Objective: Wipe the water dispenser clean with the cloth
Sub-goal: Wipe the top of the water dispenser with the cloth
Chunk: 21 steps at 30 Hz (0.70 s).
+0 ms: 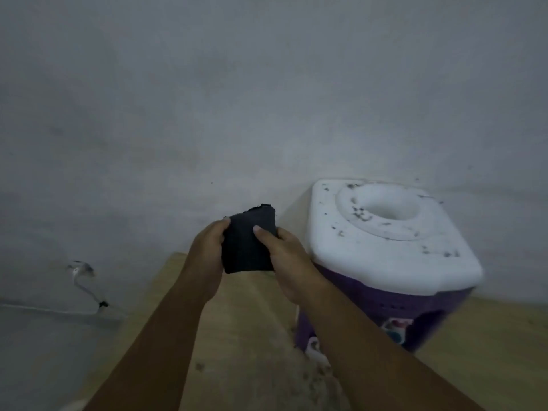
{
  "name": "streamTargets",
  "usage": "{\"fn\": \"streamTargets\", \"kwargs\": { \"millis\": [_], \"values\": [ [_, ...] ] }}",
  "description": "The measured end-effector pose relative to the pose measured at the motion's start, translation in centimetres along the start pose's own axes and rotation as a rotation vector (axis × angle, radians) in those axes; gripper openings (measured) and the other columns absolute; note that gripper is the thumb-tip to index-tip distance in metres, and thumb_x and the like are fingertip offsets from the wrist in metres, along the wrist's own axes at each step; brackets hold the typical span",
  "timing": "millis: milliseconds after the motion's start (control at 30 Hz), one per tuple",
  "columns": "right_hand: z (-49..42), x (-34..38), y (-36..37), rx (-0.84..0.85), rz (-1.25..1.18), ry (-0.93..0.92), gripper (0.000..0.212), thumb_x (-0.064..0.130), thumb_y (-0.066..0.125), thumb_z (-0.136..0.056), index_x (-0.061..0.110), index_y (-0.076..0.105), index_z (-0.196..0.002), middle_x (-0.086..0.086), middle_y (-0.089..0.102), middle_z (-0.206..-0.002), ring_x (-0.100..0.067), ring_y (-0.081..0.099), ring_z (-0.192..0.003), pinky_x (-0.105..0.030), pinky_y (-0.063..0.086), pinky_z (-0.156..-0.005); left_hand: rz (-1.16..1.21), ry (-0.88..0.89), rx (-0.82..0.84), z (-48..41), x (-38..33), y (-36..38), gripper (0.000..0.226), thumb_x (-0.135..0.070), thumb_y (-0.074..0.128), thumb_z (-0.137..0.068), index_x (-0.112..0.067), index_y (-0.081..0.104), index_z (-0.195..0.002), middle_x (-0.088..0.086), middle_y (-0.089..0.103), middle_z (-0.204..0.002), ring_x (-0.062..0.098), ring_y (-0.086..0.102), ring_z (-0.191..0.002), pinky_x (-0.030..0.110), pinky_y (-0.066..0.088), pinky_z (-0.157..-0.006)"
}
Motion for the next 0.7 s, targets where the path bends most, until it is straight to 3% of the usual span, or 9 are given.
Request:
{"fn": "streamTargets", "kwargs": {
  "millis": [133,267,400,600,700],
  "values": [
    [4.6,6.6,-5.0,-0.033,-0.022,-0.151,0.035,0.032,0.068,-0.089,0.015,0.062,-0.120,-0.005,0.073,-0.108,-0.021,0.070,-0.100,-0.045,0.055,-0.092,-0.017,0.090,0.095,3.2,-3.2,7.2,0.034,-0.032,0.045,-0.101,-0.011,0.065,-0.119,0.011,0.069,-0.116,0.027,0.065,-0.108,0.045,0.052,-0.094],
    [9.8,12.7,-10.1,-0.018,-0.163,-0.213,0.031,0.020,0.064,-0.092,0.009,0.061,-0.121,-0.011,0.072,-0.111,-0.027,0.068,-0.104,-0.045,0.053,-0.095,-0.051,0.189,0.246,6.9,-5.8,15.5,0.030,-0.024,0.045,-0.102,-0.006,0.064,-0.117,0.009,0.071,-0.111,0.023,0.067,-0.102,0.035,0.052,-0.084],
    [13.7,18.0,-14.9,-0.051,-0.132,-0.305,0.027,0.017,0.062,-0.092,0.006,0.063,-0.117,-0.012,0.073,-0.107,-0.028,0.069,-0.100,-0.042,0.056,-0.089,-0.124,0.236,0.314,9.3,-7.8,22.0,0.020,-0.025,0.053,-0.099,-0.008,0.063,-0.101,0.008,0.070,-0.095,0.022,0.067,-0.088,0.037,0.055,-0.078],
    [14.3,19.0,-23.0,-0.279,-0.211,-0.229,0.019,0.017,0.060,-0.092,0.007,0.066,-0.108,-0.012,0.072,-0.105,-0.029,0.067,-0.099,-0.045,0.055,-0.090,-0.486,0.309,0.259,9.7,-7.3,26.2,0.024,-0.035,0.062,-0.093,-0.012,0.063,-0.101,-0.003,0.076,-0.088,0.014,0.073,-0.080,0.034,0.053,-0.078],
    [13.9,19.4,-27.8,-0.393,-0.081,-0.246,0.008,0.015,0.057,-0.094,0.015,0.064,-0.096,-0.009,0.070,-0.098,-0.027,0.066,-0.094,-0.043,0.055,-0.087,-0.594,0.388,0.151,9.1,-6.7,25.8,0.020,-0.033,0.059,-0.094,-0.014,0.064,-0.096,-0.003,0.075,-0.084,0.012,0.072,-0.076,0.032,0.054,-0.076]
  ]
}}
Point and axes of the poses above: each hand's wrist, its own z-axis away from the middle knuckle, its own y-axis out of the palm, x = y × z, the point moved 8 cm from there along -z, towards the middle knuckle
